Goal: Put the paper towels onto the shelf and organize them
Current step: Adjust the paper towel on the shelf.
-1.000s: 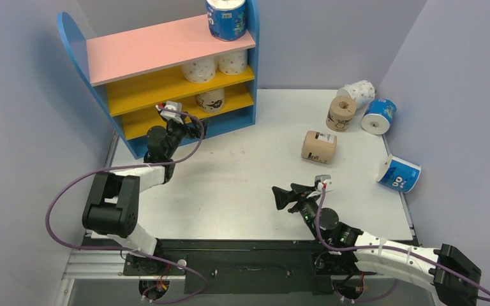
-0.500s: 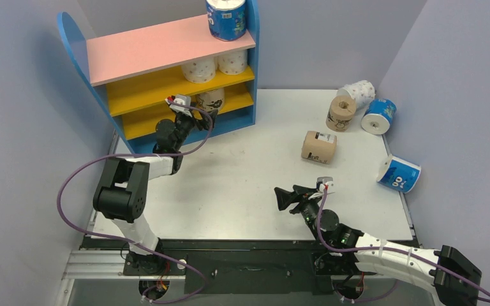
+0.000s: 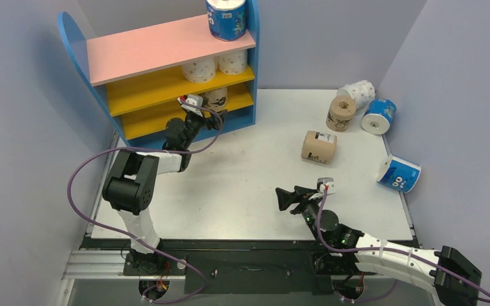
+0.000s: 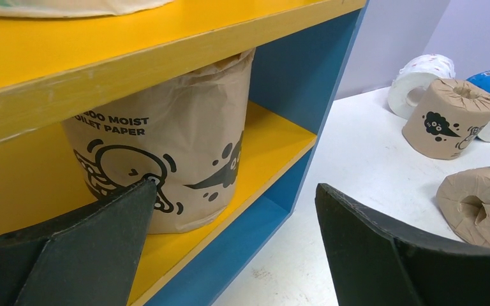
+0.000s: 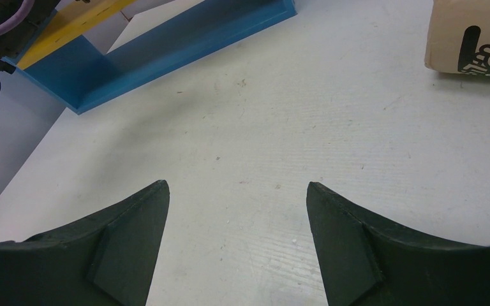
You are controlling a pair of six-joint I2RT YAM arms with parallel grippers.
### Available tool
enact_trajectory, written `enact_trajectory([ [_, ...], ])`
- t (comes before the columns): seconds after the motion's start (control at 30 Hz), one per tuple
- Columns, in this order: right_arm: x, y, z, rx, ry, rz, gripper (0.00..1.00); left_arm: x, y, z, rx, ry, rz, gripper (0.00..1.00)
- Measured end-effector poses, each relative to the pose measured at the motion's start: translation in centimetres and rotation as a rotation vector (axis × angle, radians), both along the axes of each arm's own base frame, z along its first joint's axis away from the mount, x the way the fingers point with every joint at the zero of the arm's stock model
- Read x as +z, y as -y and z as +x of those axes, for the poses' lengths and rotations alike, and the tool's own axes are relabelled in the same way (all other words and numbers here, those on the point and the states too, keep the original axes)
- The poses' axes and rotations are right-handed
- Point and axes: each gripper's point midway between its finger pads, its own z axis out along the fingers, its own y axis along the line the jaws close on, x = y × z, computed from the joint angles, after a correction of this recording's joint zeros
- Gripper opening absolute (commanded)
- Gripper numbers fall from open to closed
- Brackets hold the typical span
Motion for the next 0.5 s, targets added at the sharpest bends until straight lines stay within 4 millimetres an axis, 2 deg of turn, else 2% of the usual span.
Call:
enact_trajectory([
  [0.3,-0.2,0.3,0.1,-0.014,-0.003,-0.006,0.74,0.1,1.6,0.5,-0.026,0.014,-0.004,0.94],
  [0.5,-0.4,0.4,0.1,-0.018,-0.005,-0.011,0.74,0.2,2.0,0.6,-0.032,0.015,-0.013,0.95],
])
